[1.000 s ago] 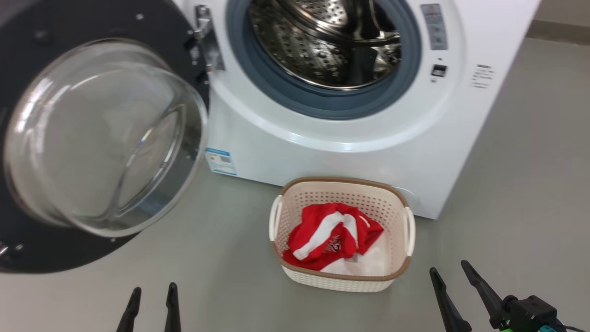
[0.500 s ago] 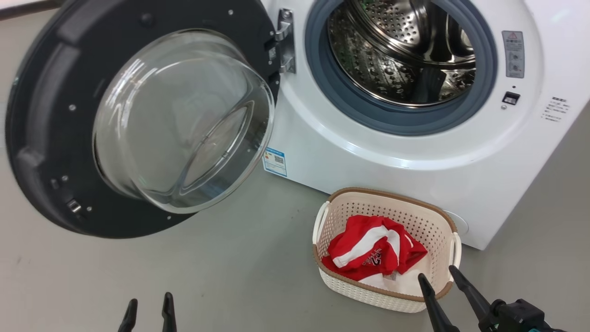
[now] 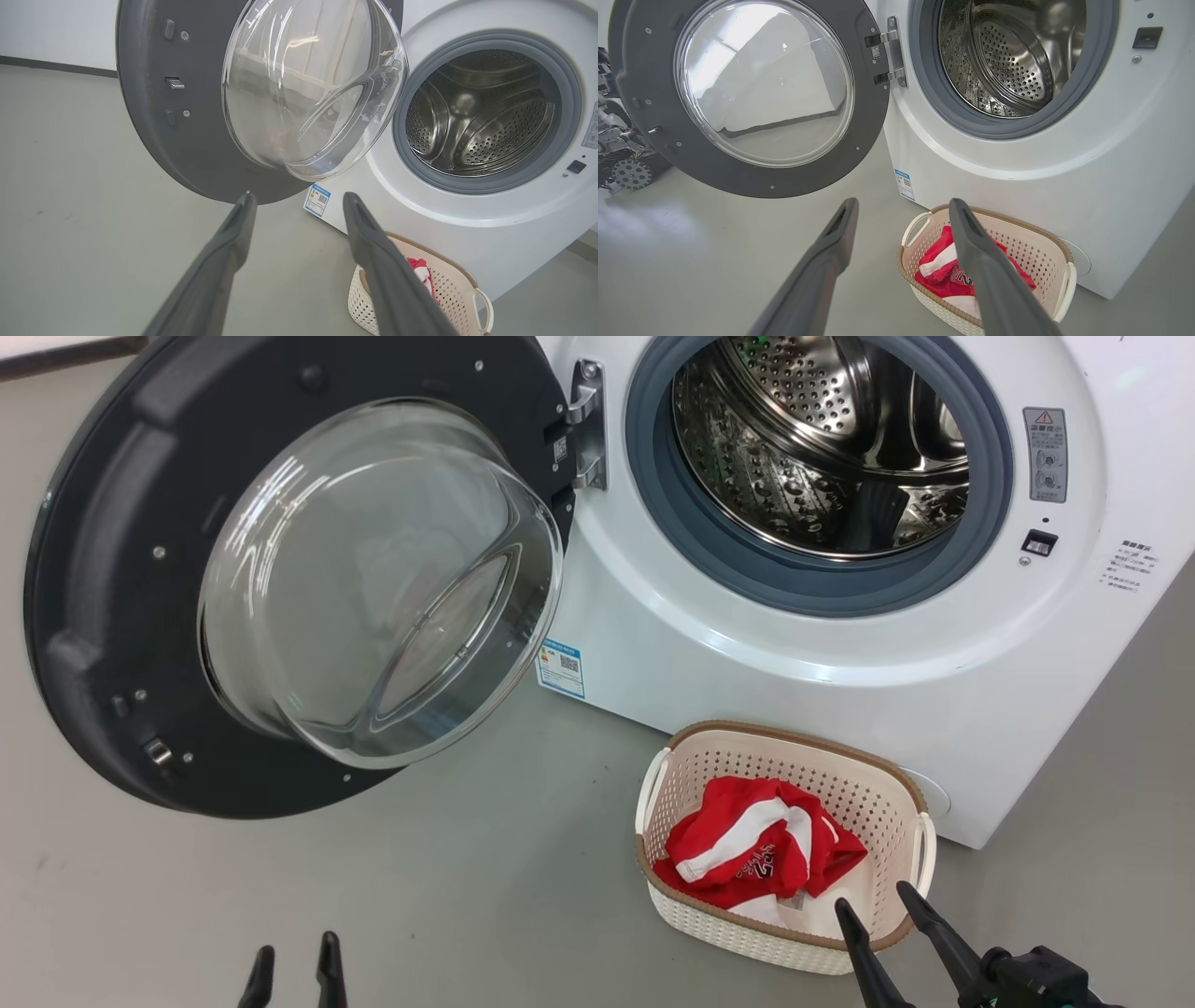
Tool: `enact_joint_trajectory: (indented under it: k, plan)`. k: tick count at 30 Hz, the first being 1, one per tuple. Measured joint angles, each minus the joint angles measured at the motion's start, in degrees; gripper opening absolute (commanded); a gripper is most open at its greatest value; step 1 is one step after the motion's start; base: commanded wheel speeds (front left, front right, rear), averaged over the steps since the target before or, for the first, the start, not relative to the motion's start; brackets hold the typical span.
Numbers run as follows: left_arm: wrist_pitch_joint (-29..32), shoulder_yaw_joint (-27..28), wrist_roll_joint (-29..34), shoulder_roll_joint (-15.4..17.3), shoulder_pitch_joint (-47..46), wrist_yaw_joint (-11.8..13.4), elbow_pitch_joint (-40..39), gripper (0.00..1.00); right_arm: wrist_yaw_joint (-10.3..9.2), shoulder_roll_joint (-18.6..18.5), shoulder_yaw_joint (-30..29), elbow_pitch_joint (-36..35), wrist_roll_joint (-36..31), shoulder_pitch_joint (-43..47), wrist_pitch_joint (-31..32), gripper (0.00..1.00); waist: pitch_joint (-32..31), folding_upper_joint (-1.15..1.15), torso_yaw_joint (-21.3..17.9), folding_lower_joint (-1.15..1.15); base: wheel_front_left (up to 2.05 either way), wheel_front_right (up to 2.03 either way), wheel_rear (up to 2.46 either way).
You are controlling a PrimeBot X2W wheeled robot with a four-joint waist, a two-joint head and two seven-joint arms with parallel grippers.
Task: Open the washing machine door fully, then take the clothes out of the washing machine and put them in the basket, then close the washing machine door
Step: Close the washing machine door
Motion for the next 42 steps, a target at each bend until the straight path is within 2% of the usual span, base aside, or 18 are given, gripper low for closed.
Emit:
enact_joint_trajectory:
  k: [2, 3, 4, 5, 10, 15, 20, 22, 26, 29, 30, 31, 36, 42]
  plan:
    - [0.0, 0.1, -0.3, 0.0, 0.0, -0.1, 0.0, 0.49, 0.00, 0.0, 0.0, 0.0, 0.0, 0.0, 0.0, 1.00, -0.1, 0.00, -0.1, 0.00, 0.00, 0.00, 0.00]
    - [0.0, 0.1, -0.2, 0.0, -0.1, -0.1, 0.0, 0.34, 0.00, 0.0, -0.1, 0.0, 0.0, 0.0, 0.0, 1.00, -0.1, 0.00, -0.1, 0.00, 0.00, 0.00, 0.00]
    - [0.0, 0.1, -0.2, 0.0, -0.1, -0.5, 0.0, 0.05, 0.00, 0.1, -0.1, 0.0, 0.0, 0.0, 0.0, 1.00, -0.1, 0.00, -0.1, 0.00, 0.00, 0.00, 0.00]
    - [0.0, 0.2, -0.3, 0.0, -0.2, -0.6, -0.3, 0.00, 0.00, 0.1, -0.2, 0.0, 0.0, 0.0, 0.0, 1.00, -0.2, 0.00, -0.1, 0.00, 0.00, 0.00, 0.00]
    - [0.0, 4.1, 0.3, 0.0, -3.3, -2.8, -3.7, 0.00, 0.00, 0.8, -1.2, -0.2, 0.0, 0.1, 0.0, 1.00, -0.2, 0.00, -0.3, 0.00, 0.00, 0.00, 0.00]
    - [0.0, 11.9, 4.8, 0.2, -12.8, -6.5, -9.2, 0.00, 0.00, 0.9, -2.2, -0.7, -0.1, 0.9, 0.0, 1.00, 0.4, 0.00, -0.3, 0.00, 0.00, 0.00, 0.00]
    - [-0.1, 17.5, 5.5, 4.9, -24.6, -8.6, -10.2, 0.00, 0.00, 1.1, -3.6, -1.2, -0.2, 1.3, 0.0, 1.00, 0.7, 0.00, -0.3, 0.00, 0.00, 0.00, 0.00]
    - [-0.1, 18.5, 4.4, 7.4, -29.4, -8.7, -9.1, 0.00, 0.00, 1.1, -4.2, -1.5, -0.4, 1.3, 0.0, 1.00, 1.0, 0.00, -0.3, 0.00, 0.00, 0.00, 0.00]
    - [-0.1, 20.1, 0.5, 12.8, -39.4, -9.1, -3.4, 0.00, 0.00, 1.0, -4.6, -1.9, -0.6, 1.3, 0.0, 1.00, 2.1, 0.00, -0.9, 0.00, 0.00, 0.00, 0.00]
    - [-0.1, 19.1, -1.3, 17.0, -45.9, -9.1, 1.2, 0.00, 0.00, 0.9, -4.9, -2.2, -0.6, 1.2, 0.0, 1.00, 3.2, 0.00, -1.4, 0.00, 0.00, 0.00, 0.00]
    - [-0.1, 18.3, -2.9, 19.4, -49.9, -9.1, 5.5, 0.00, 0.00, 0.7, -5.0, -2.3, -0.7, 1.0, 0.0, 1.00, 4.0, 0.00, -1.8, 0.00, 0.00, 0.00, 0.00]
    - [-0.1, 17.9, -4.0, 20.3, -51.7, -9.1, 8.1, 0.00, 0.00, 0.6, -5.0, -2.3, -0.7, 0.8, 0.0, 1.00, 4.3, 0.00, -2.0, 0.00, 0.00, 0.00, 0.00]
    - [2.8, 17.5, -12.2, 23.1, -59.4, -9.2, 23.8, 0.00, 0.00, -0.1, -5.0, -2.5, -0.7, -0.4, 0.0, 1.00, 6.3, 0.00, -2.9, 0.00, 0.00, 0.00, 0.00]
    - [14.5, 18.9, -21.6, 25.8, -67.6, -9.2, 39.6, 0.00, 0.00, -0.8, -5.1, -2.7, -0.7, -1.6, 0.0, 1.00, 8.3, 0.00, -4.2, 0.00, 0.00, 0.00, 0.00]
